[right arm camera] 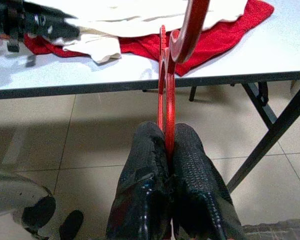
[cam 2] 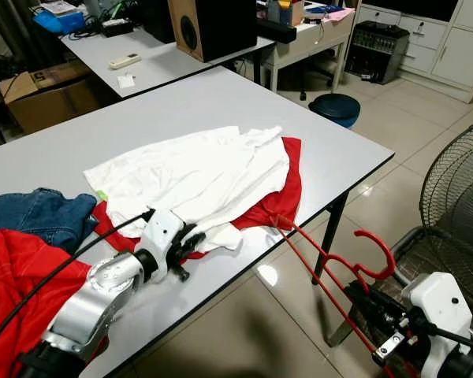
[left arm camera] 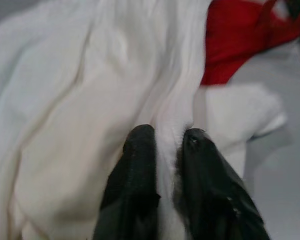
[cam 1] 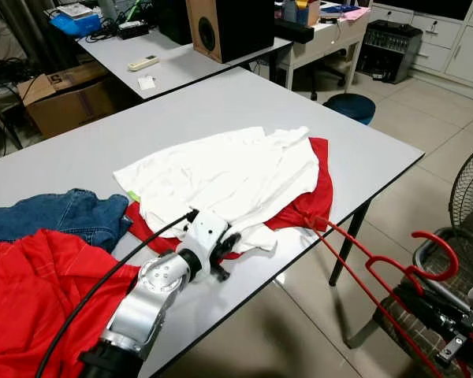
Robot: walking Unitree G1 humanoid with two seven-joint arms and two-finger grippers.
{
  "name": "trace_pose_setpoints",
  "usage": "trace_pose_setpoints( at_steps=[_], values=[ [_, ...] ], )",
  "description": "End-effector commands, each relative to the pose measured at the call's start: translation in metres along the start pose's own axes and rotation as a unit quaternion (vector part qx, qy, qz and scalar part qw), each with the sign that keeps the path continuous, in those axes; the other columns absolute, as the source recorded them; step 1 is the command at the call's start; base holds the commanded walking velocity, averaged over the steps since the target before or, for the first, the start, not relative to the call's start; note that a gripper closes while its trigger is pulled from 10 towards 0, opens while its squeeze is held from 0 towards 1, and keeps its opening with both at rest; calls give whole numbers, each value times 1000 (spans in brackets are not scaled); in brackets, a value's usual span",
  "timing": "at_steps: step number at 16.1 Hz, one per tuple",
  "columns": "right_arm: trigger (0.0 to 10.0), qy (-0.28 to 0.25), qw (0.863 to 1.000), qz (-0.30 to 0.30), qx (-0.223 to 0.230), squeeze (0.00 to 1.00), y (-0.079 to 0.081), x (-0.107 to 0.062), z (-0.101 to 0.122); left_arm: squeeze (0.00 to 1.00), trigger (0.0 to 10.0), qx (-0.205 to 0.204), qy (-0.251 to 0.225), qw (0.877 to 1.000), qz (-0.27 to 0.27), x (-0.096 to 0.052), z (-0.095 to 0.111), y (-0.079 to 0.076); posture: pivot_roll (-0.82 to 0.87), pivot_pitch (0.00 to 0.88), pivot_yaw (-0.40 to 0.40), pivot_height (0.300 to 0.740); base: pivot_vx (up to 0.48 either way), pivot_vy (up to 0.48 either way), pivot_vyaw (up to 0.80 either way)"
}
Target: Hang hanger
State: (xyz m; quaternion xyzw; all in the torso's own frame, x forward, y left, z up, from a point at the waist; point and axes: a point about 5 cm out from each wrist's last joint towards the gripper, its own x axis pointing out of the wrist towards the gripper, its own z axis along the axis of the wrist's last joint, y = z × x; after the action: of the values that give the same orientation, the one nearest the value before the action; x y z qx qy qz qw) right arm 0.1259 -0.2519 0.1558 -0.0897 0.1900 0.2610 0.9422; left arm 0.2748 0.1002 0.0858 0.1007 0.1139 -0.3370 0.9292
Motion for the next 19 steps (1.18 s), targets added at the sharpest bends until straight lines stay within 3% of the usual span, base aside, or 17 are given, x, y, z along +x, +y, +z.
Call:
trace_pose_setpoints(
  at_steps=[1, 7, 9, 14, 19],
  values=[
    [10000, -6, 1000, 13, -8, 0, 3, 1, 2, 0, 0, -2, -33, 999, 0, -4, 9, 2, -155, 27, 70, 740, 0, 0, 0],
    [10000, -19, 999, 31, -6, 0, 7, 6, 5, 0, 0, 0, -82, 996, 18, -6, 22, 10, -150, 22, 68, 740, 0, 0, 0],
    [10000, -79, 995, 60, 23, 0, 15, 19, 21, 0, 0, 10, -120, 993, 22, -5, 35, 15, -148, 17, 82, 740, 0, 0, 0],
    [10000, -89, 988, 119, 45, 0, 17, 47, 26, 0, 0, 24, -177, 984, 16, -3, 59, 20, -132, 4, 93, 740, 0, 0, 0],
    [10000, -87, 985, 136, 58, 0, 22, 43, 26, 0, 0, 21, -193, 979, 56, -2, 70, 36, -98, 0, 69, 740, 0, 0, 0]
  ],
)
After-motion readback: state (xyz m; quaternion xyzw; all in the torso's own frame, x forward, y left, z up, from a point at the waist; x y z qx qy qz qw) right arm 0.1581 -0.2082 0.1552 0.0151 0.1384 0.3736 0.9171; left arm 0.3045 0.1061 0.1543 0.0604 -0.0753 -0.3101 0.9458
